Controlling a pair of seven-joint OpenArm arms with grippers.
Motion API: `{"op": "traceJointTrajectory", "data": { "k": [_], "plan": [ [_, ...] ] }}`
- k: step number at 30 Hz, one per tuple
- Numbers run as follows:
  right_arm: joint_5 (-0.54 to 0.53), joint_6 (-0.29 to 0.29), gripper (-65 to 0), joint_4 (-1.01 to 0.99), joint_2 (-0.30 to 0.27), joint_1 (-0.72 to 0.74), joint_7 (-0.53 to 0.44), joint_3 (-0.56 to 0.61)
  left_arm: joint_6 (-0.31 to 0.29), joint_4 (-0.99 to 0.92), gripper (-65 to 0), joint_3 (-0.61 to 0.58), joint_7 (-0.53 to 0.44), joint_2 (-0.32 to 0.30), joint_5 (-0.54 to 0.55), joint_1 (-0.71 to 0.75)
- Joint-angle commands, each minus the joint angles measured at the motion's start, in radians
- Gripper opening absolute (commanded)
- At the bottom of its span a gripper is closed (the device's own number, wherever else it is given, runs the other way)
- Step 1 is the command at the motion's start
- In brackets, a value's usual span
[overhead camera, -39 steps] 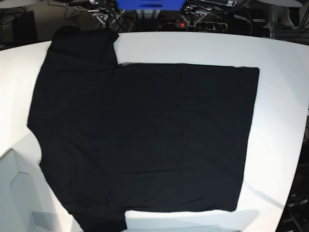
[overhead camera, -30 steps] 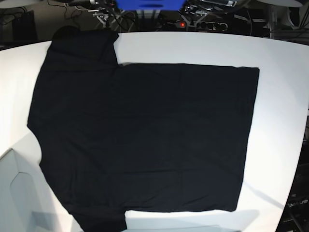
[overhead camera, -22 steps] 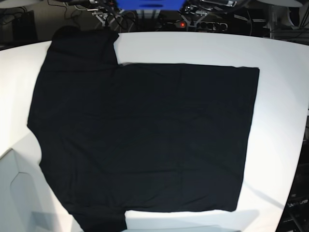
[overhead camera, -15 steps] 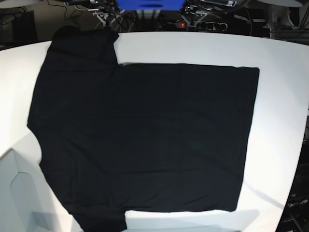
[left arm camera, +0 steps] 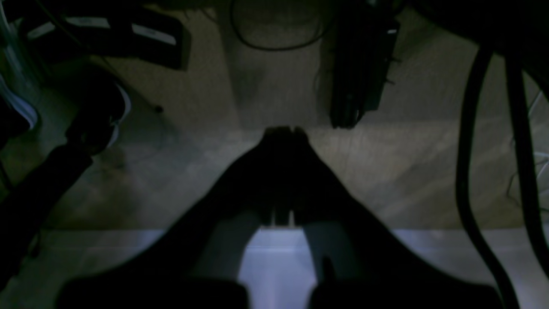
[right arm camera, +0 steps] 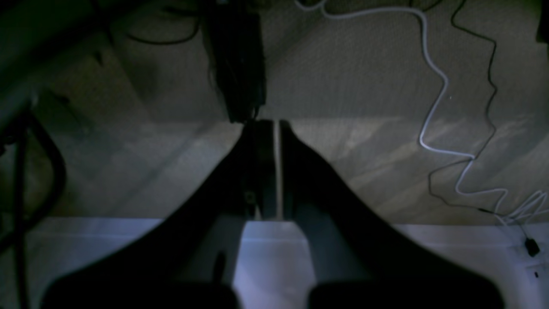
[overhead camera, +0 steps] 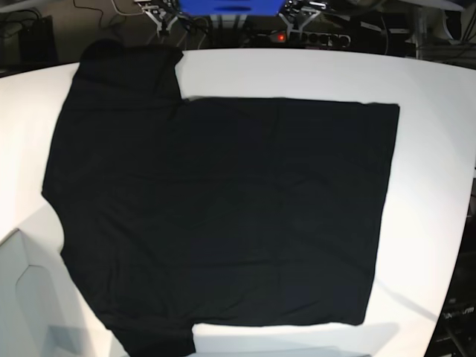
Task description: Fold the T-shirt properly
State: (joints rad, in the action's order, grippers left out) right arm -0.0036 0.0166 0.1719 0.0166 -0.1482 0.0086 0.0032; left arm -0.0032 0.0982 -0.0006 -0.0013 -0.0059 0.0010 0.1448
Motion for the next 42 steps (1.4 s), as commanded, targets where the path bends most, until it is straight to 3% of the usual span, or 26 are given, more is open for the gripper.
{"op": "traceJointTrajectory", "data": {
  "k": [1,13,31,42],
  "plan": [
    [0.001,-0.014,-65.0,0.018,0.001,-0.018,0.001,0.004,0.002,0.028,-65.0,0.001,0.004,-0.006,0.000,0.025],
    [0.001,-0.011,-65.0,0.246,-0.002,-0.235,0.001,0.004,0.001,0.340,-65.0,0.000,0.005,-0.056,0.000,0.266],
    [0.001,-0.011,-65.0,1.092,-0.126,-0.805,0.001,-0.002,0.001,1.148,-65.0,0.003,0.002,-0.202,0.001,0.752],
    [0.000,-0.011,-64.3,1.572,-0.148,-1.029,0.018,-0.075,-0.002,1.613,-65.0,0.144,0.007,-0.197,0.001,0.941]
  ]
}}
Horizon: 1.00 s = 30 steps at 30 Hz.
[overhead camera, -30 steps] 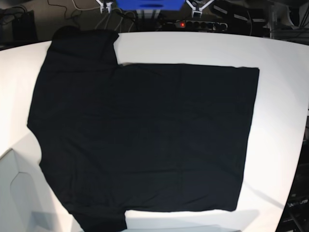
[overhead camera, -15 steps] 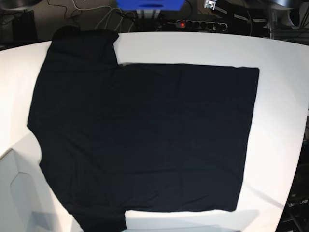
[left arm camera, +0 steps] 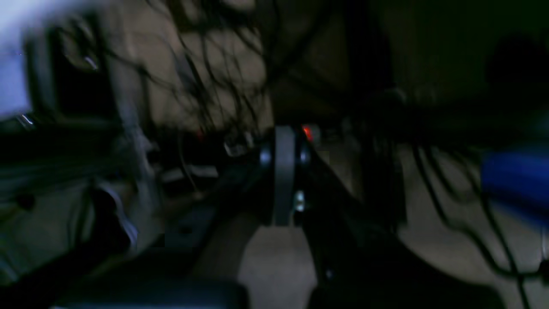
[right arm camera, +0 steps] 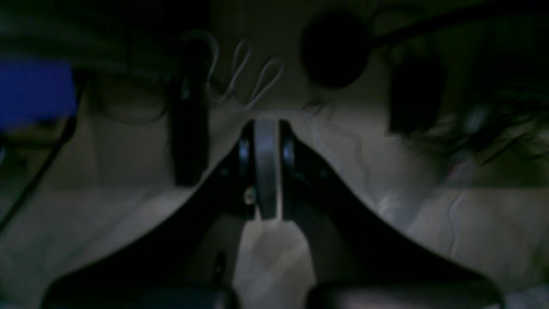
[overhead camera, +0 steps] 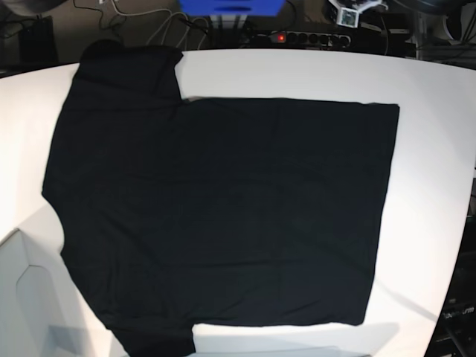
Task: Fold the T-shirt properly
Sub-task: 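Lower both grippers onto the shirt's shoulder corners and grasp them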
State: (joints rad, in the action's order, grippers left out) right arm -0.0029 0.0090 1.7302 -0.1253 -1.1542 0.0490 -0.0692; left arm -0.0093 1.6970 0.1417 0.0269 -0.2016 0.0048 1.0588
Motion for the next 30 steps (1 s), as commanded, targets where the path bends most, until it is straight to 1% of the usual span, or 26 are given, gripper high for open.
{"op": "traceJointTrajectory", "data": {
  "k": [1,3,5,6,8,10,13,16,18,22,24,27,30],
  "plan": [
    [-0.001,-0.004,-62.3,0.050,-0.004,-0.030,-0.007,-0.011,0.004,0.045,-64.4,0.012,-0.020,0.000,-0.002,0.034],
    [-0.001,-0.004,-57.0,0.129,-0.004,-0.036,0.045,-0.030,0.004,0.107,-60.7,0.034,-0.020,0.000,-0.002,0.051],
    [-0.001,-0.004,-50.7,0.202,-0.004,-0.036,0.101,-0.047,0.004,0.170,-53.7,0.052,-0.020,0.001,-0.001,0.056],
    [-0.001,-0.004,-47.4,0.235,-0.004,-0.031,0.121,-0.057,0.004,0.200,-48.9,0.066,-0.020,0.001,0.008,0.062],
    [-0.001,-0.004,-43.4,0.276,-0.004,-0.027,0.131,-0.074,0.004,0.251,-40.2,0.088,-0.025,0.001,0.071,0.067],
    [-0.001,-0.004,-41.8,0.294,-0.006,-0.017,0.121,-0.088,0.004,0.285,-35.4,0.124,-0.022,-0.002,0.157,0.065],
    [-0.001,-0.004,-41.3,0.294,-0.006,0.035,0.108,-0.091,0.004,0.294,-34.7,0.200,-0.022,-0.006,0.295,0.048],
    [-0.001,-0.004,-41.3,0.294,-0.006,0.082,0.108,-0.091,0.002,0.289,-34.4,0.269,-0.017,-0.016,0.415,-0.016],
    [-0.001,-0.004,-41.2,0.294,-0.006,0.113,0.108,-0.091,0.002,0.288,-34.3,0.301,-0.017,-0.031,0.470,-0.048],
    [0.001,-0.004,-41.2,0.293,-0.006,0.164,0.108,-0.090,0.002,0.255,-34.2,0.316,-0.015,-0.065,0.545,-0.119],
    [0.002,-0.004,-41.2,0.293,-0.007,0.179,0.108,-0.090,0.002,0.222,-34.2,0.318,0.029,-0.077,0.578,-0.163],
    [0.002,-0.004,-41.2,0.290,-0.007,0.193,0.108,-0.090,0.002,0.148,-34.2,0.342,0.121,-0.075,0.619,-0.252],
    [0.002,-0.004,-41.2,0.288,-0.007,0.197,0.110,-0.090,0.001,0.044,-34.2,0.368,0.179,-0.069,0.643,-0.341]
  ]
}}
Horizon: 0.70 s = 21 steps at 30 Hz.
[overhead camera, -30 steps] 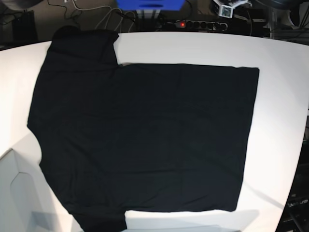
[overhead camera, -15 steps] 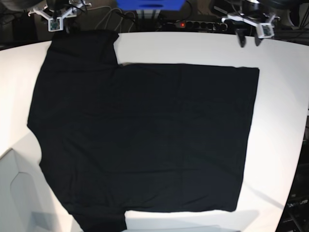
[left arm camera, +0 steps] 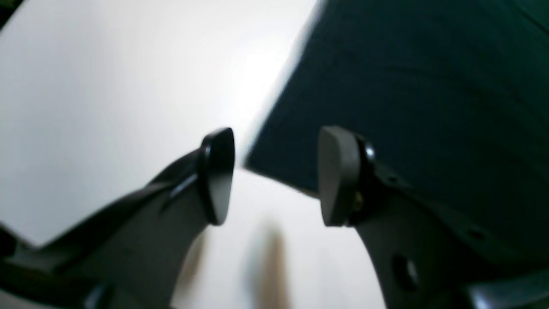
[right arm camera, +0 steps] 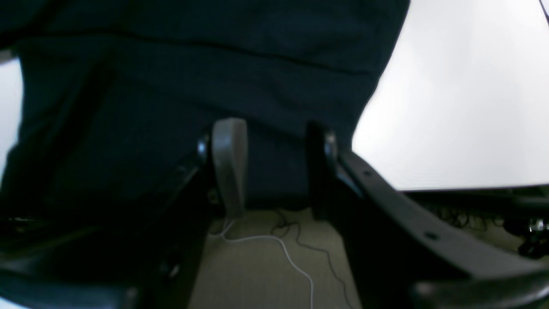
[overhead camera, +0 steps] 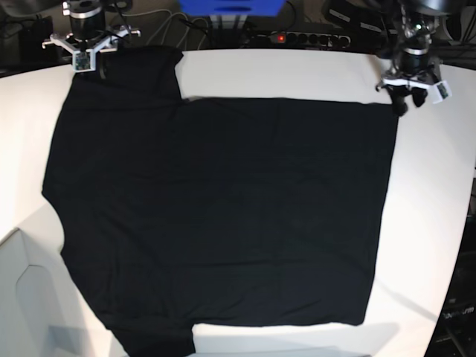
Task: Fold the T-shirt properly
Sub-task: 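Lower both grippers onto the shirt's shoulder corners and grasp them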
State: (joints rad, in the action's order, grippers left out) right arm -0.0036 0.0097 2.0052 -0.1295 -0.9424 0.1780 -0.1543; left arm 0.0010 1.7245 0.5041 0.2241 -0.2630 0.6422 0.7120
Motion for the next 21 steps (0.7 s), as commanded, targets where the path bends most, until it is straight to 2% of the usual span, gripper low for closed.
{"op": "traceJointTrajectory", "data": {
  "k": [1,4,9,21],
  "plan": [
    [0.003,-0.004,-41.2,0.013,-0.003,-0.014,-0.019,-0.004,-0.009,-0.008,-34.2,0.008,-0.009,-0.008,0.006,-0.015],
    [0.003,-0.004,-41.2,0.013,-0.003,-0.014,-0.019,-0.004,-0.009,-0.057,-34.2,0.011,0.008,-0.008,0.003,-0.050],
    [0.004,-0.004,-41.2,0.012,-0.003,-0.014,-0.019,-0.020,-0.098,-0.110,-34.2,0.011,0.008,-0.008,-0.005,-0.087],
    [0.004,-0.004,-41.2,0.012,-0.003,-0.007,-0.019,-0.032,-0.100,-0.212,-34.3,0.003,0.008,-0.008,-0.006,-0.136]
  ]
}}
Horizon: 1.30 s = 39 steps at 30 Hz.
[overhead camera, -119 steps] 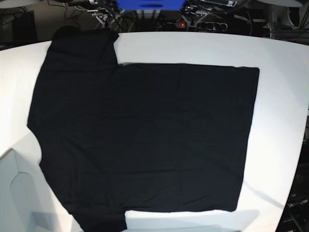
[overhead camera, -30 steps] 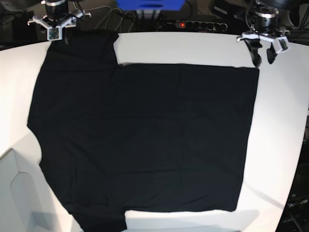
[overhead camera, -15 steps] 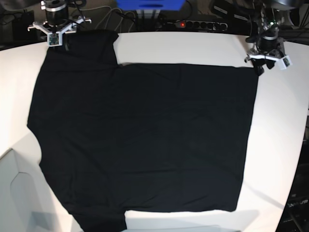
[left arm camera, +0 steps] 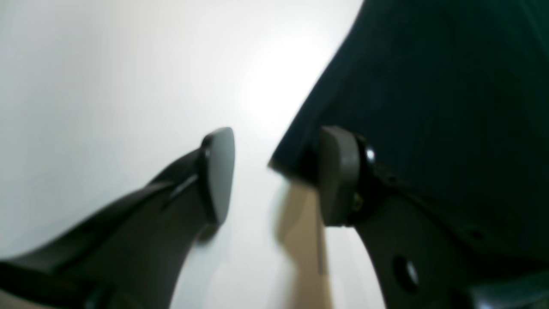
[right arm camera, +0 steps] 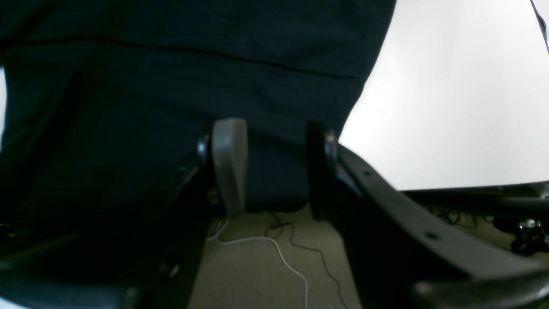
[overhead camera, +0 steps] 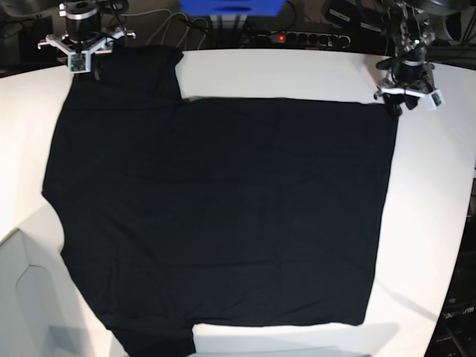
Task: Fold the T-shirt properly
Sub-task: 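Lower both grippers onto the shirt's shoulder corners and grasp them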
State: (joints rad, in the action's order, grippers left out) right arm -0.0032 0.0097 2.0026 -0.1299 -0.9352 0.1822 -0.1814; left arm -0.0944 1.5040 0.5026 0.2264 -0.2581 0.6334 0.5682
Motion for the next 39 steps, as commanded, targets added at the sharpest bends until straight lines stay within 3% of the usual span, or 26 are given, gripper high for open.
{"op": "traceJointTrajectory", "data": {
  "k": [1,8,14,20,26,32,39],
  "plan": [
    [0.004,-0.004,-41.2,0.014,-0.003,-0.014,-0.023,-0.007,-0.005,0.002,-34.4,0.005,0.006,-0.013,0.003,0.003],
    [0.004,-0.004,-41.2,0.014,-0.003,-0.014,-0.023,-0.007,-0.009,-0.007,-35.0,0.003,0.006,-0.011,0.003,-0.003],
    [0.004,-0.004,-41.2,0.014,-0.003,-0.014,-0.023,-0.027,-0.009,-0.012,-43.9,-0.049,0.006,-0.013,0.003,-0.003],
    [0.004,-0.004,-41.2,0.014,-0.003,0.000,-0.022,-0.056,-0.009,-0.006,-45.1,-0.051,0.006,-0.011,0.003,-0.003],
    [0.002,-0.003,-41.6,0.014,-0.001,0.046,0.099,-0.076,-0.006,-0.012,-65.0,-0.051,0.008,-0.017,0.003,-0.003],
    [0.002,-0.003,-41.0,0.014,-0.004,0.071,0.119,-0.076,-0.009,0.000,-65.0,-0.043,0.095,-0.016,0.009,-0.003],
    [0.002,-0.001,-30.0,0.013,-0.026,0.098,0.122,-0.076,-0.011,0.000,-65.0,-0.043,0.097,-0.014,0.004,-0.004]
  ]
}}
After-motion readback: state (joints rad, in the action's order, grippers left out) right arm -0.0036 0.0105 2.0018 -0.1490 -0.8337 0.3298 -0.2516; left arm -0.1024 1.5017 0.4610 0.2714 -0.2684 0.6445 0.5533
